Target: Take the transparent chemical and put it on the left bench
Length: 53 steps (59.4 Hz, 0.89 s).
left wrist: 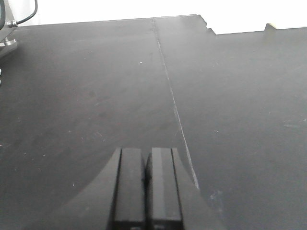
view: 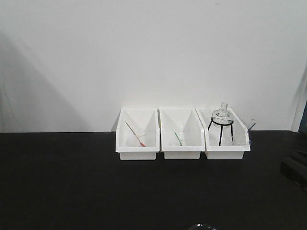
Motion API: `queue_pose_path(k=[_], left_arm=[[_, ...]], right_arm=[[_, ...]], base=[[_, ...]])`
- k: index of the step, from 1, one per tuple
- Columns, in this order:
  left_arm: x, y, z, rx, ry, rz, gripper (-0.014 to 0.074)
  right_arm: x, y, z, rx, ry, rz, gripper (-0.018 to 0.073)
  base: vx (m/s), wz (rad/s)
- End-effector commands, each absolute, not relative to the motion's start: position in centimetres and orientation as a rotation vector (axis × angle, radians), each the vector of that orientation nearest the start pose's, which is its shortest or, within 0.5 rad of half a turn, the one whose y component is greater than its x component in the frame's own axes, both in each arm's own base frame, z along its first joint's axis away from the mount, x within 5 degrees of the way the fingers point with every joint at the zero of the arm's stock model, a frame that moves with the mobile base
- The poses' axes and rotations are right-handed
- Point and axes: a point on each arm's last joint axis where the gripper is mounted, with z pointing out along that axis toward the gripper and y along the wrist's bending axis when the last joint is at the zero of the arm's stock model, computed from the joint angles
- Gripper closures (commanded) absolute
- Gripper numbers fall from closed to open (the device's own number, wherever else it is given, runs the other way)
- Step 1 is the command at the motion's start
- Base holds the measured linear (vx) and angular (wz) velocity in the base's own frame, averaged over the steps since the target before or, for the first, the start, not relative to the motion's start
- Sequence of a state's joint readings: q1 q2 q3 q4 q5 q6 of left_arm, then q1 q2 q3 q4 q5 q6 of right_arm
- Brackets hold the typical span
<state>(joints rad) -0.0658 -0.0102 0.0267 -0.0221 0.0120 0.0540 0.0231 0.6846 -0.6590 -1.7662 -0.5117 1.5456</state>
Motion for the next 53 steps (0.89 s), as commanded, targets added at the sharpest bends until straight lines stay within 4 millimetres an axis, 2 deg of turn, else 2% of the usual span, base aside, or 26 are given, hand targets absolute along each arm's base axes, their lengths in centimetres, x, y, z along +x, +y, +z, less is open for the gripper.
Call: queue_pose_path(k=[1,13,26,31,36,42,46,53], left_arm=[[5.5,-0.4,20.6,0.064,1.429,-0.035,0.06],[5.5,-0.4,20.6,0.064,1.429,-0.035,0.06],[5.5,-0.4,20.6,0.064,1.429,-0.035,0.06],[5.5,-0.4,20.6,0.064,1.429,-0.035,0.06],[5.5,-0.4,20.6,0.064,1.429,-0.035,0.06],[5.5,-0.4,20.6,0.064,1.429,-0.035,0.06],[5.5,-0.4,20.6,0.064,1.429,-0.035,0.06],[5.5,-0.4,20.6,0.064,1.429,-0.035,0.06]], right_arm=[[12.3,4.5,37.9,-0.591,1.444,0.187,0.0567],[11.0,4.5,38.5,-0.591,1.397,0.172,0.0567],[11.1,4.2,38.7,-0.544,1.392,0.166,0.0567],[11.7,3.4,39.0,-0.414,1.363,0.141,0.0567],[12.2,1.6,39.0,-0.166,1.364,0.092,0.0567],[12.6,-0.2,37.9,0.031,1.485,-0.008,0.0567],[12.6,-0.5,37.0,0.002,1.585,-0.095,0.0567],[12.6,-0.3,35.8,-0.073,1.698,-0.117,0.0567]], base=[[0.0,0.0],[0.0,0.0],[0.0,0.0],[0.0,0.0],[0.0,0.0],[0.0,0.0],[0.0,0.0],[0.0,0.0]])
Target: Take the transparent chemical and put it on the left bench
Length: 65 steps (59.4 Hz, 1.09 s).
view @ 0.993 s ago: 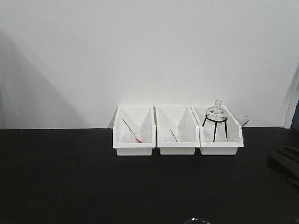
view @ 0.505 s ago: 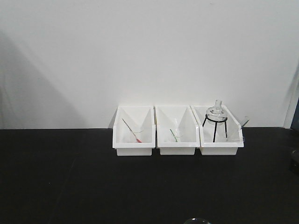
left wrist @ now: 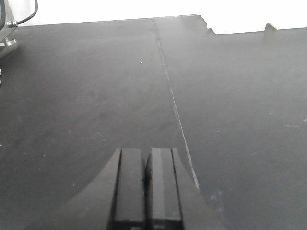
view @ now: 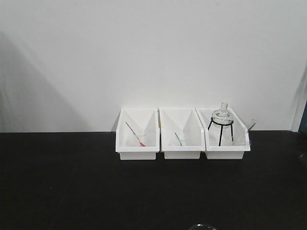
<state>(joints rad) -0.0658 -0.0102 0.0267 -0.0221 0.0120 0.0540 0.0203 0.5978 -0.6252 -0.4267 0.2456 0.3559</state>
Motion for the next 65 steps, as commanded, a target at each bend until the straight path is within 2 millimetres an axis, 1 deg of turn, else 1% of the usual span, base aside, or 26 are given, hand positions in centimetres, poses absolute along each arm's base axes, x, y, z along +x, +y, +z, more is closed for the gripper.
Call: queue_pose_path(k=[1,5,9,17,20,23,27,31,36,39,45,65], left_arm=[[5.5,-0.4,20.6,0.064,1.429,-0.035,0.06],[5.5,-0.4,20.6,0.064,1.429,-0.035,0.06],[5.5,-0.4,20.6,0.064,1.429,-0.035,0.06],[5.5,-0.4,20.6,0.064,1.429,-0.035,0.06],[5.5,-0.4,20.6,0.064,1.429,-0.035,0.06],[5.5,-0.4,20.6,0.064,1.429,-0.035,0.06],[5.5,-0.4,20.6,0.064,1.429,-0.035,0.06],[5.5,-0.4,20.6,0.064,1.429,-0.035,0.06],[5.5,-0.4,20.6,0.064,1.429,-0.035,0.06],[5.5,-0.4,20.6,0.064,1.429,-0.035,0.06],[5.5,-0.4,20.6,0.064,1.429,-0.035,0.06],[5.5,-0.4,20.6,0.064,1.429,-0.035,0.06]], right_arm=[[12.6,-0.2,35.7,-0.08,1.704,-0.111,0.0567],[12.5,0.1,35.1,-0.102,1.729,-0.079,0.0567],[12.1,0.3,34.2,-0.121,1.73,-0.062,0.0567],[10.6,0.3,31.2,-0.062,1.706,-0.002,0.0567],[10.0,0.3,29.2,-0.017,1.689,0.027,0.0567],[9.2,0.2,27.7,0.026,1.634,0.056,0.0567],[8.2,0.2,24.8,0.06,1.586,0.088,0.0567],[7.5,0.2,22.8,0.069,1.529,0.109,0.0567],[6.6,0.2,20.8,0.094,1.461,0.149,0.0567],[6.1,0.2,20.7,0.1,1.474,0.147,0.0567],[5.5,0.1,20.7,0.097,1.436,0.145,0.0567],[5.6,0.1,20.4,0.101,1.473,0.142,0.0567]], base=[[0.0,0.0],[0.0,0.0],[0.0,0.0],[0.0,0.0],[0.0,0.0],[0.0,0.0],[0.0,0.0],[0.0,0.0],[0.0,0.0],[0.0,0.0],[0.0,0.0],[0.0,0.0]])
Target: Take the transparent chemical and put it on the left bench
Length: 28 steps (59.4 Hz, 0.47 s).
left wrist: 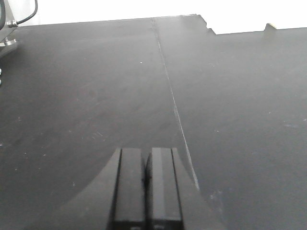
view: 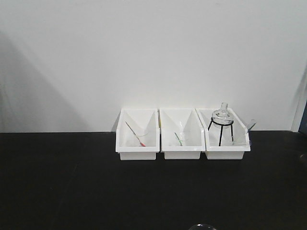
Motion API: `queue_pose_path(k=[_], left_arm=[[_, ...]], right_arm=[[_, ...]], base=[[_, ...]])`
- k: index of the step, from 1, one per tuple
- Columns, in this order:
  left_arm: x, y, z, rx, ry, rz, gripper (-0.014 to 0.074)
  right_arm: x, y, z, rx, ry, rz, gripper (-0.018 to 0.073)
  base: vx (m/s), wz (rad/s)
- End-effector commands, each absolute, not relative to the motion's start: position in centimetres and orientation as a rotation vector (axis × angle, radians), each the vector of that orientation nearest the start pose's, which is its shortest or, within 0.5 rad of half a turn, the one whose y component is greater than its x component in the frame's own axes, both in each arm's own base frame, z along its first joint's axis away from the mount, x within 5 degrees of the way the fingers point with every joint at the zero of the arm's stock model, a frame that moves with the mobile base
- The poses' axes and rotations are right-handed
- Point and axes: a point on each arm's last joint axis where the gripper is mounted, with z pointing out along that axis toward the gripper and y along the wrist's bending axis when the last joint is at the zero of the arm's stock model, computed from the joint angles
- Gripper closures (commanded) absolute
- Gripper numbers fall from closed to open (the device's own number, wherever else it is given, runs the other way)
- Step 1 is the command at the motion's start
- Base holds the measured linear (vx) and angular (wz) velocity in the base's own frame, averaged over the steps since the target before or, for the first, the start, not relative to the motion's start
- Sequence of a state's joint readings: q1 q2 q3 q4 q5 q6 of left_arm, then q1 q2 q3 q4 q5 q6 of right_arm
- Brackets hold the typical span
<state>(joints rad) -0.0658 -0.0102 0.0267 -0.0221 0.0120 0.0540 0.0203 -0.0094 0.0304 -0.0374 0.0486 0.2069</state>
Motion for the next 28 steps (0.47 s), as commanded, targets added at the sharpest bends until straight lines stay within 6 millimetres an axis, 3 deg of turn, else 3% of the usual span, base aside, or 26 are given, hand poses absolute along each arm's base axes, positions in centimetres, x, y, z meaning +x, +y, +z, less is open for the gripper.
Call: queue_pose_path(k=[1,28], left_arm=[[5.5,-0.36,20.63,0.064,1.429,-0.035,0.06],[5.5,-0.36,20.63,0.064,1.429,-0.035,0.06]], right_arm=[[5.62,0.11,20.4,0.101,1.473,0.142,0.0567],[5.62,0.11,20.39,0.1,1.474,0.141,0.0567]], base=[[0.0,0.0],[0.0,0.0]])
